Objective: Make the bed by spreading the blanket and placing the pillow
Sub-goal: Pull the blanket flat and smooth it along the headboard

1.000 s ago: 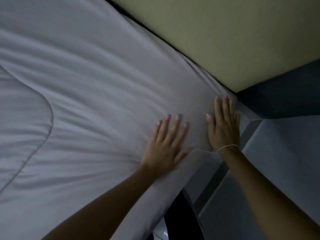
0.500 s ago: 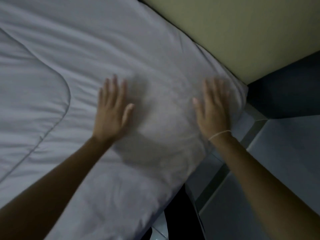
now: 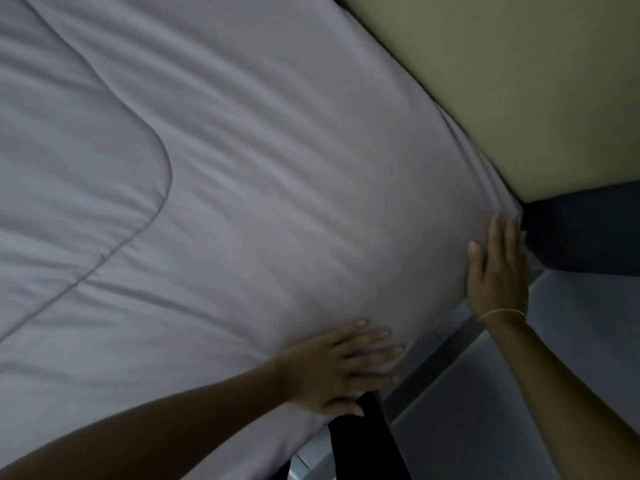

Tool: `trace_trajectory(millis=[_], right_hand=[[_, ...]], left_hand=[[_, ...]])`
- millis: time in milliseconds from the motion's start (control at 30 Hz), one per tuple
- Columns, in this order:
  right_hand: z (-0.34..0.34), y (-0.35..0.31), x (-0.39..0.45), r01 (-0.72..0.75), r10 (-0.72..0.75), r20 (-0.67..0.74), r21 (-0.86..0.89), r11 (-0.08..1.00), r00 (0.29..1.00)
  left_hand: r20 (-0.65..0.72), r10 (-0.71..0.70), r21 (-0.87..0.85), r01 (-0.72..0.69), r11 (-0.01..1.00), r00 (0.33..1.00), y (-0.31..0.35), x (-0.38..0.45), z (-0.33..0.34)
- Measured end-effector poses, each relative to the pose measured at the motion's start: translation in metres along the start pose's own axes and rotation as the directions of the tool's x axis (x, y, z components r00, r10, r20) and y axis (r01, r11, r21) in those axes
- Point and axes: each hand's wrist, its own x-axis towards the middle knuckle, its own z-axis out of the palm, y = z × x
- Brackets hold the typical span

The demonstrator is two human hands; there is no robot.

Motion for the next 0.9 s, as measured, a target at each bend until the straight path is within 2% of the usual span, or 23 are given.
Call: trace_trajectory(millis=[67, 200, 300, 400, 567, 667, 700, 833, 900], right_hand=[[-0.003, -0.008, -0.004, -0.046, 0.046, 0.01, 0.003, 0.999, 0.999], [-0.017, -0.043, -0.023, -0.123, 0.123, -0.019, -0.005, 0.992, 0.992], [-0.034, -0.091, -0.047, -0.042, 0.042, -0.006, -0.018, 0.999, 0.999], [-0.054, -0.146, -0.075, 0.071, -0.069, 0.035, -0.054, 0.996, 0.997], [-0.098, -0.23, -0.13, 0.196, -0.194, 0.062, -0.026, 0.98, 0.979], [-0.126, -0.271, -0.17, 0.305, -0.302, 0.064, -0.045, 0.951, 0.951], [-0.134, -0.286, -0.185, 0.34, -0.336, 0.069, -0.056, 0.939, 0.939], [-0.148, -0.346, -0.244, 0.468, -0.454, 0.144, -0.083, 0.88, 0.879], [-0.149, -0.381, -0.27, 0.554, -0.53, 0.197, -0.094, 0.827, 0.825]], left_hand=[[0.002, 0.015, 0.003, -0.015, 1.0, 1.0, -0.001, -0.005, -0.009], [-0.09, -0.249, 0.028, 0.252, 0.967, 0.964, -0.016, -0.024, -0.049], [-0.079, -0.472, 0.065, 0.477, 0.877, 0.878, -0.025, -0.053, -0.094], [-0.106, -0.629, 0.058, 0.636, 0.769, 0.77, -0.021, -0.086, -0.137], [-0.217, -0.749, -0.016, 0.764, 0.645, 0.627, 0.013, -0.148, -0.197], [-0.274, -0.835, -0.108, 0.847, 0.52, 0.477, 0.052, -0.195, -0.229], [-0.281, -0.869, -0.142, 0.878, 0.457, 0.407, 0.069, -0.215, -0.237], [-0.295, -0.954, -0.341, 0.927, 0.159, 0.055, 0.14, -0.299, -0.257], [-0.275, -0.955, -0.392, 0.92, 0.003, -0.114, 0.176, -0.342, -0.259]])
